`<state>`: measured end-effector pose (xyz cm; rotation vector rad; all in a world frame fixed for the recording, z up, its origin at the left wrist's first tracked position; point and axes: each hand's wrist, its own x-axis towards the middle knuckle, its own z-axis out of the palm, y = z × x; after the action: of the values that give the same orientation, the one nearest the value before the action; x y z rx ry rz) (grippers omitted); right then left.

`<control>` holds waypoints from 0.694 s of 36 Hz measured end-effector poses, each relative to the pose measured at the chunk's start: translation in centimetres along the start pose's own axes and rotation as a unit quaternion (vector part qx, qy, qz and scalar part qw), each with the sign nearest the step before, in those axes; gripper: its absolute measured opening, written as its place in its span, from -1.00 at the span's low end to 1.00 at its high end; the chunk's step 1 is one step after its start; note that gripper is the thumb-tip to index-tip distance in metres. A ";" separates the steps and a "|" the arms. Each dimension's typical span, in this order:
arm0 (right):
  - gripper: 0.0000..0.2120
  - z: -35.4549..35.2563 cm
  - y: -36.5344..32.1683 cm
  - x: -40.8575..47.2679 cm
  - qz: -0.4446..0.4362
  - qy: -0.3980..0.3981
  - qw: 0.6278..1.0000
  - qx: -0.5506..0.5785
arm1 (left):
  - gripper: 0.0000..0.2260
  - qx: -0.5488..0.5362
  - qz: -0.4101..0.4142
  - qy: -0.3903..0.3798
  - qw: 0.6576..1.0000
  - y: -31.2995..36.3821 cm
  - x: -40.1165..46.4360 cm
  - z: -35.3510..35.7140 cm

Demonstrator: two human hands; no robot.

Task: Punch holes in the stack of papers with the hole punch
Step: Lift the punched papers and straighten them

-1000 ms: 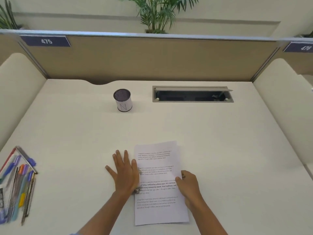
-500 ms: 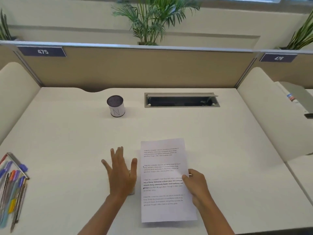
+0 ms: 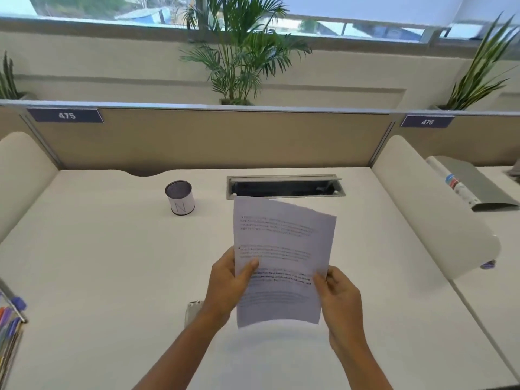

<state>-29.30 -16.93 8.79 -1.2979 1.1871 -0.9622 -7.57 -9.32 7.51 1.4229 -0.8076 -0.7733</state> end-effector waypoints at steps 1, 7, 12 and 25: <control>-0.85 -0.3 -0.2 0.2 -0.020 0.006 1.000 -0.001 | -0.83 -0.009 0.009 0.001 1.000 0.6 0.2 0.4; -0.80 -2.1 1.2 0.6 -0.094 0.019 0.995 -0.021 | -0.88 0.003 0.012 0.010 1.000 0.7 0.2 2.1; -0.80 -2.5 6.3 0.3 -0.044 0.014 0.997 -0.060 | -0.66 0.100 -0.039 -0.043 0.993 -2.6 -1.6 2.9; -0.67 -2.6 8.0 0.6 -0.021 0.012 0.998 -0.065 | -0.73 0.091 -0.089 -0.051 0.991 -3.8 -1.9 3.9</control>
<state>-32.57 -17.38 1.04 -1.4230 1.2616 -0.9461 -11.86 -9.80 3.67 1.6451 -0.8545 -0.9340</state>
